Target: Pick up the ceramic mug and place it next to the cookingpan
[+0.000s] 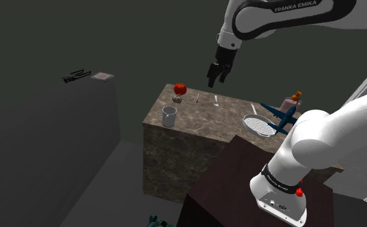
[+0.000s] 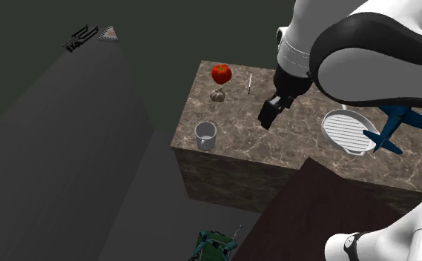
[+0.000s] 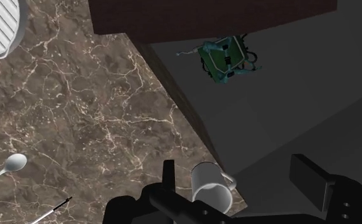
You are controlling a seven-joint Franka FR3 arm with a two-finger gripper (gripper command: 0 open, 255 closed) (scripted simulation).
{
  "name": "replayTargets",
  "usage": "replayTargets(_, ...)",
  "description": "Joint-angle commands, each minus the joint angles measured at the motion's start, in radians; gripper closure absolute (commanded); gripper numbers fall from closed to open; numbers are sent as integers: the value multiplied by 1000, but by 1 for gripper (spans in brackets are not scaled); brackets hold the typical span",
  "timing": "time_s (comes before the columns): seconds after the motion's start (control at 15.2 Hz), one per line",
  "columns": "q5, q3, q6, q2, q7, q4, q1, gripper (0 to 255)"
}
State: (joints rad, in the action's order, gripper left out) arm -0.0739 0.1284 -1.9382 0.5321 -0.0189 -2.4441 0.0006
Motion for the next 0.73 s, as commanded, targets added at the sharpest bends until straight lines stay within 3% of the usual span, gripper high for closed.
replayTargets(0.0,7,10,-73,-69,-7,-3,5,0)
replayTargets(0.66,96,54,-334,-459,-85,117,29,0)
